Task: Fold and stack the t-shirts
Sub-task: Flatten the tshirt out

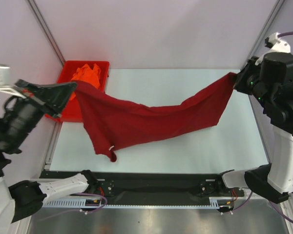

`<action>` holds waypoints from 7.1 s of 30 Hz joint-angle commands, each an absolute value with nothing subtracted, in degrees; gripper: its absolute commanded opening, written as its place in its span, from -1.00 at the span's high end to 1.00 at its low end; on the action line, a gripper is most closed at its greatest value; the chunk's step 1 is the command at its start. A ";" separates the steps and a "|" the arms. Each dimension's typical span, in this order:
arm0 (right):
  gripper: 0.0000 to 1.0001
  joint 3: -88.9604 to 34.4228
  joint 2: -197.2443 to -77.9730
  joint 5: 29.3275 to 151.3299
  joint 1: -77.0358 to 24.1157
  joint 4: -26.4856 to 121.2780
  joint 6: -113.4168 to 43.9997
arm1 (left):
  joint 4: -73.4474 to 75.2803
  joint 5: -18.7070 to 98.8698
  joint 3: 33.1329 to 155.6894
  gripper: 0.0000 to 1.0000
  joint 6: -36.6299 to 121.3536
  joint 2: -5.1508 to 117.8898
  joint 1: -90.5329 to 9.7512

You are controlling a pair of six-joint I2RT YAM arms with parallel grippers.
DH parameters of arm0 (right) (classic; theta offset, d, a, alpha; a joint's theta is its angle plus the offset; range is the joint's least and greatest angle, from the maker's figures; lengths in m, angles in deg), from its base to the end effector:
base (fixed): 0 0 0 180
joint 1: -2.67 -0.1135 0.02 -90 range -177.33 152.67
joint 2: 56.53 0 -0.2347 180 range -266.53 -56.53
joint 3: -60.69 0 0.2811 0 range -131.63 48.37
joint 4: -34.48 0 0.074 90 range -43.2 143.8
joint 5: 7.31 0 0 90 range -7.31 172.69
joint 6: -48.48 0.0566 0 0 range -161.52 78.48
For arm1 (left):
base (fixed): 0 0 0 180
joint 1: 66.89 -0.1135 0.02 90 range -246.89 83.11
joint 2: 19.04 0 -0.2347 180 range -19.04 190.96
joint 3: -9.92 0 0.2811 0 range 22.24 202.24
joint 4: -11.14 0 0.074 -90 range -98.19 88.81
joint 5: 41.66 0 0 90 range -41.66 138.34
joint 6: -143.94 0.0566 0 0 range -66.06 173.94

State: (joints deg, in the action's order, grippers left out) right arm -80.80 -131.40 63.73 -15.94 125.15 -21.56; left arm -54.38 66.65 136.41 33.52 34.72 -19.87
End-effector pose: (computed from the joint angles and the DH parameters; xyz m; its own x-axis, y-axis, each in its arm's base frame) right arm 0.1829 0.0422 0.5461 -0.3701 0.2160 -0.9035 0.1125 0.9758 0.1873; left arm 0.0753 -0.0548 0.5873 -0.0880 -0.3914 -0.9160 0.4816 0.7882 -0.3831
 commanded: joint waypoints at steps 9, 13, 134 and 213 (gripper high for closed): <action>1.00 -88.58 -124.83 70.48 -15.62 124.70 -19.64 | -50.85 53.61 149.70 0.99 37.24 33.18 -19.61; 1.00 -97.43 -125.87 70.82 -15.79 123.62 -20.87 | -46.02 53.71 148.98 0.99 37.16 30.97 -19.61; 0.38 6.00 -137.03 86.29 19.45 76.33 -14.80 | -40.39 41.66 81.83 -0.39 25.20 42.13 -35.25; 1.00 -6.12 -140.81 89.03 15.68 84.76 -16.82 | -48.73 40.96 73.14 -0.43 19.59 36.87 -35.07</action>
State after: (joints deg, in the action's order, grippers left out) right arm -1.00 -141.32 92.86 17.10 80.17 -16.14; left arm -44.96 40.64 75.47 22.65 38.59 -35.49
